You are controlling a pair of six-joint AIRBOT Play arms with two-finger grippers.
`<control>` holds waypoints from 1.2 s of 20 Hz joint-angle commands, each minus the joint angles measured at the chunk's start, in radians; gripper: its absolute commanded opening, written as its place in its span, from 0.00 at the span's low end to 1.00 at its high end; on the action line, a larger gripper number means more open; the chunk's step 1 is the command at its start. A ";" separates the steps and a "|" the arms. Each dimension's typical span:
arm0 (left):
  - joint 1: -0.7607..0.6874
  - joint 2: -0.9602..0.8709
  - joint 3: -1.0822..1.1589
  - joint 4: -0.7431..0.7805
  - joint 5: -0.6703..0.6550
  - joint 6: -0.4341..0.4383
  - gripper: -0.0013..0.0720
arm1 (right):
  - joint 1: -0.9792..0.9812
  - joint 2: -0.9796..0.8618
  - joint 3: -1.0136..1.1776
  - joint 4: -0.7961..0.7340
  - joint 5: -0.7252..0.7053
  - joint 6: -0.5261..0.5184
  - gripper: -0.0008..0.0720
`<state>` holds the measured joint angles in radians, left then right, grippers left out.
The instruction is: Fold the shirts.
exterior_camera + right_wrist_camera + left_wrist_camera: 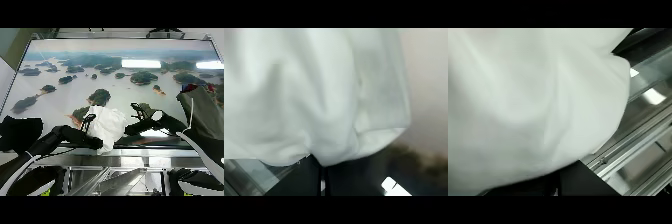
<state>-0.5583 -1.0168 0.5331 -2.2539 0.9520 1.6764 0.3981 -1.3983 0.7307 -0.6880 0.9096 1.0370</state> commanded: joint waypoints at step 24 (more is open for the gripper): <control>0.656 0.055 1.095 0.094 0.590 0.029 0.04 | -0.285 0.429 0.952 -0.502 0.426 0.130 0.04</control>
<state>0.0254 -0.8185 1.6115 -2.1704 1.4315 1.6691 0.1131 -0.8356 1.6894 -1.1156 1.3140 1.1458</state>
